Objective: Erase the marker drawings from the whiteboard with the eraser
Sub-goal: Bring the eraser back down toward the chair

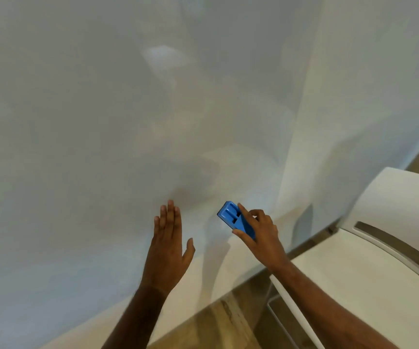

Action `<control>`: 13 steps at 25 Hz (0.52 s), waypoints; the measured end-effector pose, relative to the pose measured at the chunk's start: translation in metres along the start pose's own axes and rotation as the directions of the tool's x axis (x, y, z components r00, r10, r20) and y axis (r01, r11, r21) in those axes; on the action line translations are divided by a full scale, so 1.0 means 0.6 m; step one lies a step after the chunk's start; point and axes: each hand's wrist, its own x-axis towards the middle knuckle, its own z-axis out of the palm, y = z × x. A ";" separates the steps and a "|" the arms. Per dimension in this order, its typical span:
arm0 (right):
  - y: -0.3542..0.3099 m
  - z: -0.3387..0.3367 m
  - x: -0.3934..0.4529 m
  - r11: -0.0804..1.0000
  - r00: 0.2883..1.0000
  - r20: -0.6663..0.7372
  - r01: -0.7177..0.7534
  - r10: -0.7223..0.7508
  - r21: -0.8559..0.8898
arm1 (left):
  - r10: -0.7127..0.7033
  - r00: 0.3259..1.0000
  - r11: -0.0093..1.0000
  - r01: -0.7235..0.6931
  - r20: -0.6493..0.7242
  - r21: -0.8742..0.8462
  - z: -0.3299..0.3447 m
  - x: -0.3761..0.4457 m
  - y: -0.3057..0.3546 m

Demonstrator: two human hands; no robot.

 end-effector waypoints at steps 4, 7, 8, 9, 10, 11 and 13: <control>0.150 0.023 -0.069 0.969 0.978 0.079 -0.178 0.194 -0.171 | 0.003 0.995 0.999 0.001 0.101 -0.045 0.077 -0.036 0.051; 0.231 0.036 -0.126 0.912 0.932 0.148 -0.275 0.330 -0.304 | 0.024 0.991 0.998 -0.015 0.134 -0.067 0.114 -0.070 0.085; 0.253 0.041 -0.147 0.889 0.908 0.174 -0.308 0.381 -0.339 | 0.006 0.986 0.998 0.004 0.169 -0.059 0.123 -0.078 0.096; 0.270 0.046 -0.165 0.862 0.884 0.188 -0.337 0.428 -0.378 | 0.005 0.980 0.999 0.004 0.201 -0.045 0.129 -0.085 0.102; 0.286 0.049 -0.182 0.834 0.857 0.203 -0.363 0.474 -0.416 | 0.021 0.975 0.999 -0.015 0.222 -0.028 0.135 -0.092 0.107; 0.298 0.053 -0.196 0.809 0.831 0.215 -0.383 0.512 -0.446 | 0.039 0.972 0.999 -0.038 0.232 -0.008 0.141 -0.100 0.109; 0.311 0.062 -0.217 0.779 0.789 0.235 -0.424 0.568 -0.462 | 0.065 0.967 0.997 -0.073 0.246 0.023 0.149 -0.113 0.110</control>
